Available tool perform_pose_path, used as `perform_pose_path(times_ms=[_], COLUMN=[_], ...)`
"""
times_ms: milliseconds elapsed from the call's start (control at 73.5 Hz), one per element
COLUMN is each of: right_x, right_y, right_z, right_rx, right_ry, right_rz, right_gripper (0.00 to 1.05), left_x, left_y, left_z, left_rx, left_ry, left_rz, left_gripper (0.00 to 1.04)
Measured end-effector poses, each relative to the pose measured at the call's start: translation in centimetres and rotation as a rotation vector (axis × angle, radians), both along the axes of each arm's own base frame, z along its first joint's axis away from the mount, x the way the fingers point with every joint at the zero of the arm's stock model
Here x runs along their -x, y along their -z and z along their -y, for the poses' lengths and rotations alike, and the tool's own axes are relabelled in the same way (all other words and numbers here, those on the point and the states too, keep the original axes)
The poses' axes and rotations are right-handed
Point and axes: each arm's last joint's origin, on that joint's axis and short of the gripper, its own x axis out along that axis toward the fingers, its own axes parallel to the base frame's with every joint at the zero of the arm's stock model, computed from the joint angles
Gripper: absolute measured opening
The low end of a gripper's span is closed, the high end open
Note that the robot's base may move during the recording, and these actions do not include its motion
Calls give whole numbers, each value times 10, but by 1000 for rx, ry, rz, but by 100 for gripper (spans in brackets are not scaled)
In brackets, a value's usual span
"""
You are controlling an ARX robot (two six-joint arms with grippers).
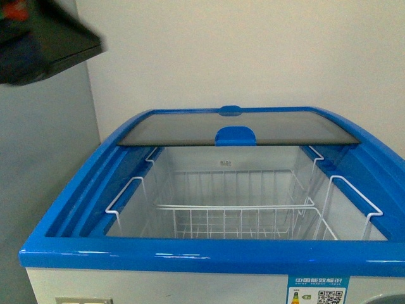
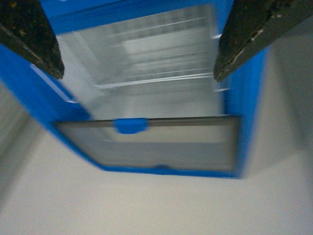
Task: Put drink in fridge
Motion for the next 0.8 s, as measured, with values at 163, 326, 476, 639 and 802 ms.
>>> perform_pose_path(times_ms=[163, 326, 476, 639, 802], right_x=[0, -5, -38, -95, -150], right_y=[0, -8, -36, -63, -50], right_z=[0, 15, 31, 40, 27], right_rx=[-1, 77, 275, 596, 998], right_ry=[5, -145, -149, -174, -294], right_rz=[0, -362, -339, -297, -247], right_gripper=[38, 37, 37, 37, 37], left_x=[54, 84, 90, 96, 100], left_y=[40, 74, 85, 95, 102], left_z=[-42, -56, -66, -68, -68], left_rx=[-83, -94, -95, -98, -98], left_ry=[-303, -307, -304, -311, -312], left_rz=[-9, 19, 24, 25, 27], left_gripper=[61, 24, 3, 3, 3])
